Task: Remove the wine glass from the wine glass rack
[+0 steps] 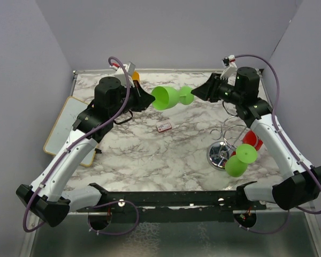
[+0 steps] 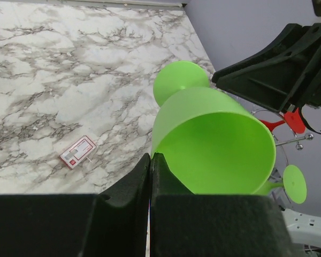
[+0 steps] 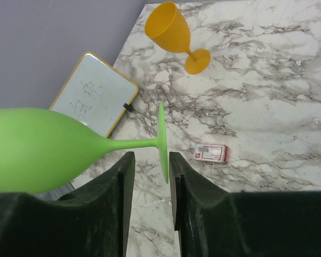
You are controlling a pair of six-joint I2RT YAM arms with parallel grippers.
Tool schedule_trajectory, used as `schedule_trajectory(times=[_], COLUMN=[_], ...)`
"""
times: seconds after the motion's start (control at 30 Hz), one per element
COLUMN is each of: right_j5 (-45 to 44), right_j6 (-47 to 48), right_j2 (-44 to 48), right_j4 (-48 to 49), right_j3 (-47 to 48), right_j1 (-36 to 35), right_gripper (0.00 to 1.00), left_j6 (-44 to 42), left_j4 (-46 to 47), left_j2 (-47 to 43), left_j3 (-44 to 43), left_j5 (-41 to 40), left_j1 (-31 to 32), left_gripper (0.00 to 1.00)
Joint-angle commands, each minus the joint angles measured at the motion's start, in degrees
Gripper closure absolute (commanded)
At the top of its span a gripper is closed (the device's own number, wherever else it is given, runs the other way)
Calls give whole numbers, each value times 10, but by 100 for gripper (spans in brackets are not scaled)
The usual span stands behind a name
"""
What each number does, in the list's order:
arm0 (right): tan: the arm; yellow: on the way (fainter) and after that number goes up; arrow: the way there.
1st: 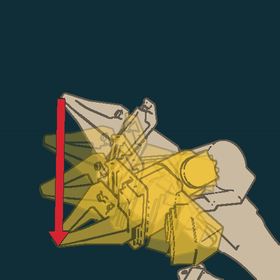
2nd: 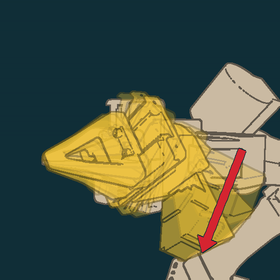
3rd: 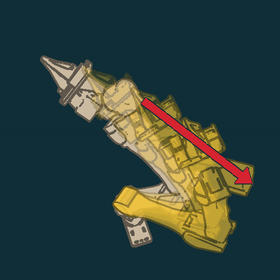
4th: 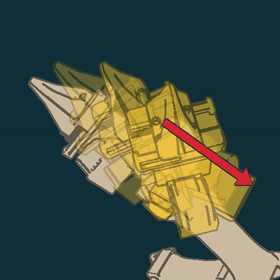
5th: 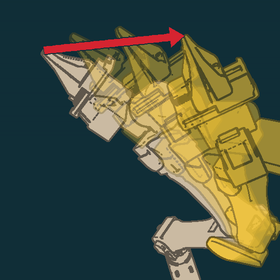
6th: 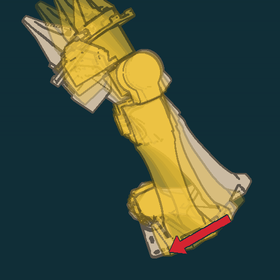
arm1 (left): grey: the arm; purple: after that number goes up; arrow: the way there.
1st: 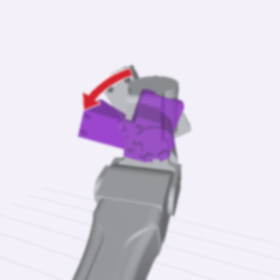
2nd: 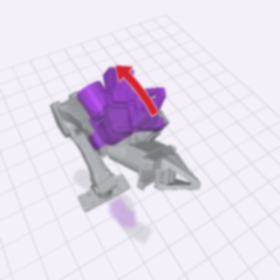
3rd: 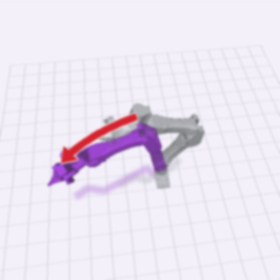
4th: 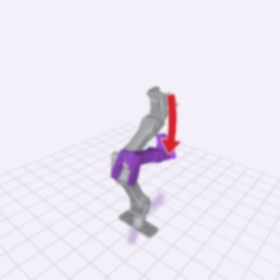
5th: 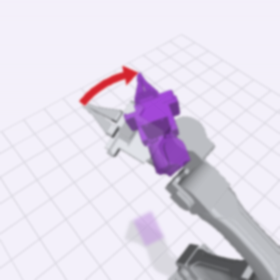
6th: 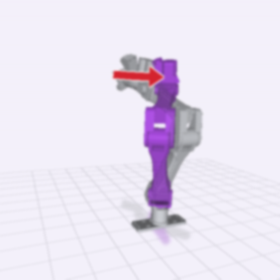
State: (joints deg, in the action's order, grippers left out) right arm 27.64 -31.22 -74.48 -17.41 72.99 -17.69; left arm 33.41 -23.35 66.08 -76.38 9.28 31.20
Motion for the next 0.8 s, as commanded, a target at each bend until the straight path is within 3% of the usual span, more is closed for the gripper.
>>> schedule_trajectory(times=[0.0, 0.2, 0.4, 0.47, 0.6, 0.77], right_j5=[-17, -43, -106, -125, -168, -216], right_j6=[49, 77, 121, 135, 167, 219], right_j2=[1, 8, 46, 65, 104, 153], right_j4=[-20, -52, -108, -124, -147, -159], right_j3=[29, 57, 88, 93, 97, 101], right_j1=[-4, -4, -4, -4, -4, -4], right_gripper=[63, 53, 51, 48, 45, 33], left_j6=[-9, -43, -126, -149, -174, -172], left_j4=[-11, -54, -157, -173, -177, -160], left_j2=[-7, 6, 32, 41, 65, 111], left_j3=[5, -8, -30, -30, -20, -20], left_j5=[-24, -61, -175, -196, -150, -174], left_j1=[0, -2, -11, -35, -122, -146], left_gripper=[100, 100, 100, 100, 100, 100])
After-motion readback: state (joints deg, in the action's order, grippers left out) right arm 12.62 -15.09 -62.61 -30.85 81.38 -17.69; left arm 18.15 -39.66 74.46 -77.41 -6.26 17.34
